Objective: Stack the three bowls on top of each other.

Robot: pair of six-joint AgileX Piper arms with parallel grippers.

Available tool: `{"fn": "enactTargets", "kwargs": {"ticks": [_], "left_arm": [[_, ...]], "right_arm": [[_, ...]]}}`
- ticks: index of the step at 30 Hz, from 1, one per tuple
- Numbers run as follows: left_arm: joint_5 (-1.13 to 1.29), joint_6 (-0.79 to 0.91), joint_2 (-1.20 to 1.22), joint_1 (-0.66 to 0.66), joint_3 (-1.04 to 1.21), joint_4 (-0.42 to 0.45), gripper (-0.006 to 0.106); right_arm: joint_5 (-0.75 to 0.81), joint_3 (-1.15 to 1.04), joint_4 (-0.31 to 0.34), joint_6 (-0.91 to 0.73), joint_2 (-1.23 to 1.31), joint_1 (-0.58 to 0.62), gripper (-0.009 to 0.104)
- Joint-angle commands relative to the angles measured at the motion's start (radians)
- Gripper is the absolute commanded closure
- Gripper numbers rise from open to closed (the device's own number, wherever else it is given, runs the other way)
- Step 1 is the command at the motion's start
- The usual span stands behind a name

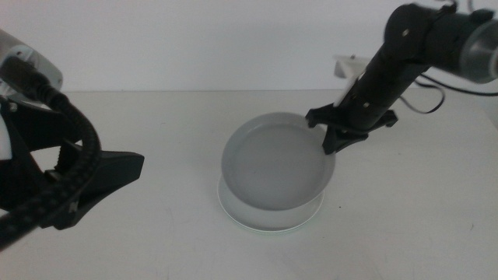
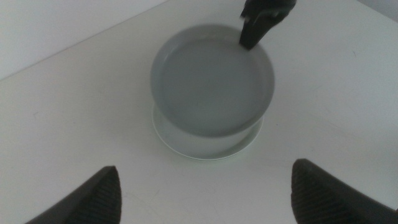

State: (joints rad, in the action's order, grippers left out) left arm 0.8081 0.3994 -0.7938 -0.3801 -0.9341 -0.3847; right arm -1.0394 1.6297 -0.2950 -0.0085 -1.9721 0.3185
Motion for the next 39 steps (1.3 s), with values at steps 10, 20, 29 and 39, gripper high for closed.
{"fn": "enactTargets", "kwargs": {"ticks": [10,20,29,39], "left_arm": [[-0.054,-0.005,0.003,0.002,-0.027,-0.020,-0.005],[-0.054,-0.005,0.003,0.002,-0.027,-0.020,-0.005],[-0.056,-0.005,0.003,0.002,-0.027,-0.021,-0.005],[-0.211,-0.073,-0.127,0.004,-0.073,0.093,-0.005]], "right_arm": [[0.040,0.026,-0.003,-0.006,-0.026,0.025,0.091],[0.049,0.026,-0.006,-0.068,-0.010,0.025,0.055],[-0.080,0.151,-0.021,-0.071,0.068,-0.034,0.043],[-0.218,0.123,-0.020,-0.134,0.308,-0.211,0.043]]}}
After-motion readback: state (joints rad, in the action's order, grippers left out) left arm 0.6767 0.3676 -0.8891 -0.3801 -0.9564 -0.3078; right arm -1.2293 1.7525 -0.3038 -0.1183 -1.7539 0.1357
